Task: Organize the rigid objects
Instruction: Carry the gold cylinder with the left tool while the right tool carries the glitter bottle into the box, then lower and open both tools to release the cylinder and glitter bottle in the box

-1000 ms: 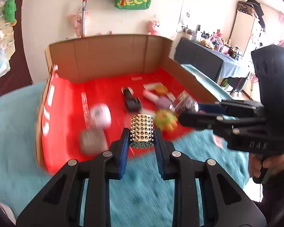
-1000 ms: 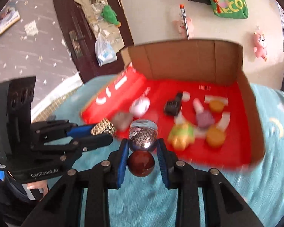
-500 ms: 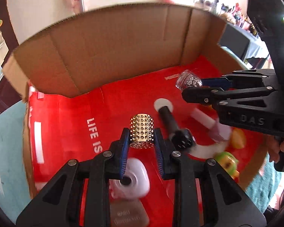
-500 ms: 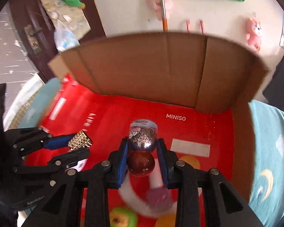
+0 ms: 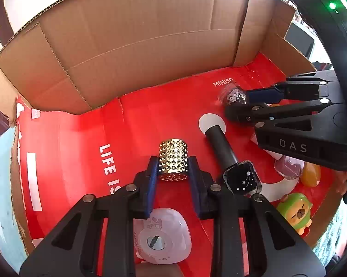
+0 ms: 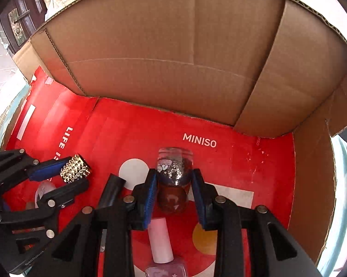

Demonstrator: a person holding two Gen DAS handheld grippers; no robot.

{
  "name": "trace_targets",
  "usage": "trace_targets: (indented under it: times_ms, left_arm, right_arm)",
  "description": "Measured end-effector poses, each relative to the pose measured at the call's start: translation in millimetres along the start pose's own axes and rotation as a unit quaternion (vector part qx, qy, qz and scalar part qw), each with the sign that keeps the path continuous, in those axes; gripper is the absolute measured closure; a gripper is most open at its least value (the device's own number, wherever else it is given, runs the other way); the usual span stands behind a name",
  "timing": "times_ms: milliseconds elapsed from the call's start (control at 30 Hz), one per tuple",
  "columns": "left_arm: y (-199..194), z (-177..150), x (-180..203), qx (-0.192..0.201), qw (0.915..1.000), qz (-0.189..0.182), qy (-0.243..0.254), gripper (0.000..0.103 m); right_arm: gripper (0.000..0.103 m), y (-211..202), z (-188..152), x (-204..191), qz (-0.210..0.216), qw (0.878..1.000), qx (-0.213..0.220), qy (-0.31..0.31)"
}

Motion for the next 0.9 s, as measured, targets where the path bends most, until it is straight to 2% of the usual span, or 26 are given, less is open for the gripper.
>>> trace_targets:
  times_ms: [900]
  left_arm:
    - [5.5, -2.0, 2.7, 0.0, 0.9999, -0.011, 0.002, 0.079]
  right_arm:
    - [0.07, 1.2, 0.2, -0.5, -0.001, 1.0, -0.001, 0.002]
Point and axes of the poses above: each gripper's, at about its wrist camera, not at the fingertips, and y roughly the way its jaws point, x to its right, z to its top, the point moved 9 cm from there along y, roughly the way its jaws point, and after that the axes turned 9 degrees about y, right-handed, at the moved point
